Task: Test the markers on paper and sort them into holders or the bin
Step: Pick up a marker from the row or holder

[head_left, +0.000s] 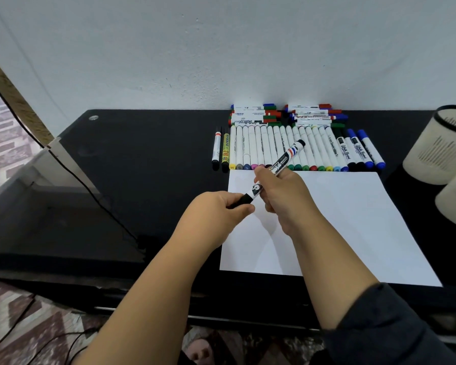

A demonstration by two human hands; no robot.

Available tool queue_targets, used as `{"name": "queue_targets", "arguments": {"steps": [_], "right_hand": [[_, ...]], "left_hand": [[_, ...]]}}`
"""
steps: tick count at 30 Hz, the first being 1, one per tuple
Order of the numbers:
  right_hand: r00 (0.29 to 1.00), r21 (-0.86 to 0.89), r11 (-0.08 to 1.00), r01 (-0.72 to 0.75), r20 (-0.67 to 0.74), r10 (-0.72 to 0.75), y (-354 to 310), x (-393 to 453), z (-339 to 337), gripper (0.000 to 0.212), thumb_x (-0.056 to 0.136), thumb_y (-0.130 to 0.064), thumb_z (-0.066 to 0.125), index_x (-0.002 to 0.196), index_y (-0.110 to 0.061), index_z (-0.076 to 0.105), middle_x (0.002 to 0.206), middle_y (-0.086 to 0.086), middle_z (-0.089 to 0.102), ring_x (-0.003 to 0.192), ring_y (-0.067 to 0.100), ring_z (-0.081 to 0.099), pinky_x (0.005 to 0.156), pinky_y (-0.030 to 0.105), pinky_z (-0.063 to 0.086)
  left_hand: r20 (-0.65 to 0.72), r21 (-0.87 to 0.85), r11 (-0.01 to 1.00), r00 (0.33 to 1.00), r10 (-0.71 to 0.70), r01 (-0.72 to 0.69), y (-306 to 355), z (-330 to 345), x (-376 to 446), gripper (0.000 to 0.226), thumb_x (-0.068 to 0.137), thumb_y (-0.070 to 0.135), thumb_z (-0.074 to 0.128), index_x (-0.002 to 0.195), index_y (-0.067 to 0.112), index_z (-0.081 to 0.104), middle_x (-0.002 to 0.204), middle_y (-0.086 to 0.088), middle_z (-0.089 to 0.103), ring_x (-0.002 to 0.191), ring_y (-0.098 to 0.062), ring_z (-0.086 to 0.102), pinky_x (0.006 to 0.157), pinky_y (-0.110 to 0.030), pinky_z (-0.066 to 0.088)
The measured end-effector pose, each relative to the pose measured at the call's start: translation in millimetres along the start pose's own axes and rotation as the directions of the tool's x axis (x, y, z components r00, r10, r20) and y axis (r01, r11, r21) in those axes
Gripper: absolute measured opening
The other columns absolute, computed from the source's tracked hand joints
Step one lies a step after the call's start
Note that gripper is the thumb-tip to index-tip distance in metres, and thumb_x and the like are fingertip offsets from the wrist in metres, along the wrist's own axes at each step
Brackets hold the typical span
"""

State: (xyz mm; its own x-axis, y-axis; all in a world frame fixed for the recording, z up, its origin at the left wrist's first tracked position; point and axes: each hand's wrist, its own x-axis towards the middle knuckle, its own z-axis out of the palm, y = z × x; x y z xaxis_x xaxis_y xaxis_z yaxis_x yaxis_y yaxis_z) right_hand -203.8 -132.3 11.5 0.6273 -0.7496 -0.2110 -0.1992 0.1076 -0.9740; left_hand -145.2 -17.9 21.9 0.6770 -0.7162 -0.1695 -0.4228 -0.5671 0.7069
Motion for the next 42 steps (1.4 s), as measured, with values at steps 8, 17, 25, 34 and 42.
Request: {"name": "queue_targets", "arguments": {"steps": [8, 17, 25, 34, 42], "right_hand": [[0.998, -0.001, 0.999, -0.04, -0.055, 0.04, 5.2, 0.7, -1.1, 0.024, 0.09, -0.019, 0.049, 0.067, -0.014, 0.049, 0.046, -0.004, 0.039, 0.046, 0.014, 0.028, 0.047, 0.027, 0.025], [0.998, 0.067, 0.997, -0.048, -0.041, 0.051, 4.1, 0.4, 5.1, 0.025, 0.09, -0.015, 0.048, 0.066, -0.012, 0.051, 0.046, -0.001, 0.039, 0.044, 0.015, 0.026, 0.045, 0.025, 0.023], [0.997, 0.146, 0.987, -0.059, -0.032, 0.064, -2.4, 5.8, -5.2, 0.023, 0.094, -0.018, 0.048, 0.071, -0.013, 0.049, 0.053, -0.002, 0.039, 0.043, 0.009, 0.029, 0.04, 0.021, 0.024], [0.995, 0.343, 0.938, -0.057, -0.059, 0.082, 1.3, 16.5, -17.0, 0.032, 0.095, -0.02, 0.05, 0.064, -0.016, 0.044, 0.041, -0.004, 0.034, 0.039, 0.009, 0.025, 0.041, 0.02, 0.023], [1.0, 0.397, 0.918, -0.018, -0.017, 0.026, -3.1, 20.6, -26.3, 0.01, 0.094, -0.021, 0.057, 0.086, -0.016, 0.06, 0.055, 0.0, 0.063, 0.049, 0.008, 0.046, 0.043, 0.017, 0.036]], "left_hand": [[0.0, -0.01, 1.0, 1.0, 0.013, -0.013, 3.3, 7.9, -5.5, 0.017, 0.093, 0.035, 0.053, 0.089, 0.024, 0.065, 0.087, -0.007, 0.068, 0.06, -0.015, 0.05, 0.06, -0.027, 0.041], [0.017, -0.222, 0.974, 0.999, -0.045, 0.047, 5.2, 0.3, -11.1, 0.024, 0.092, 0.031, 0.058, 0.067, 0.035, 0.058, 0.079, 0.001, 0.069, 0.089, -0.026, 0.066, 0.071, -0.025, 0.047], [0.128, -0.425, 0.9, 0.99, -0.051, 0.101, -4.6, -11.9, -16.9, 0.019, 0.088, 0.027, 0.062, 0.075, 0.016, 0.072, 0.068, 0.003, 0.069, 0.067, -0.006, 0.067, 0.079, -0.023, 0.054], [-0.07, -0.343, 0.933, 0.987, -0.142, 0.11, -10.9, -9.8, -7.8, 0.006, 0.088, 0.034, 0.063, 0.084, 0.034, 0.068, 0.079, 0.012, 0.07, 0.079, -0.003, 0.063, 0.065, -0.012, 0.044], [-0.186, -0.137, 0.979, 0.967, -0.173, 0.149, -16.3, -21.1, 17.5, 0.042, 0.088, 0.037, 0.061, 0.129, 0.032, 0.055, 0.12, 0.008, 0.061, 0.077, -0.002, 0.051, 0.062, -0.018, 0.04]]}}
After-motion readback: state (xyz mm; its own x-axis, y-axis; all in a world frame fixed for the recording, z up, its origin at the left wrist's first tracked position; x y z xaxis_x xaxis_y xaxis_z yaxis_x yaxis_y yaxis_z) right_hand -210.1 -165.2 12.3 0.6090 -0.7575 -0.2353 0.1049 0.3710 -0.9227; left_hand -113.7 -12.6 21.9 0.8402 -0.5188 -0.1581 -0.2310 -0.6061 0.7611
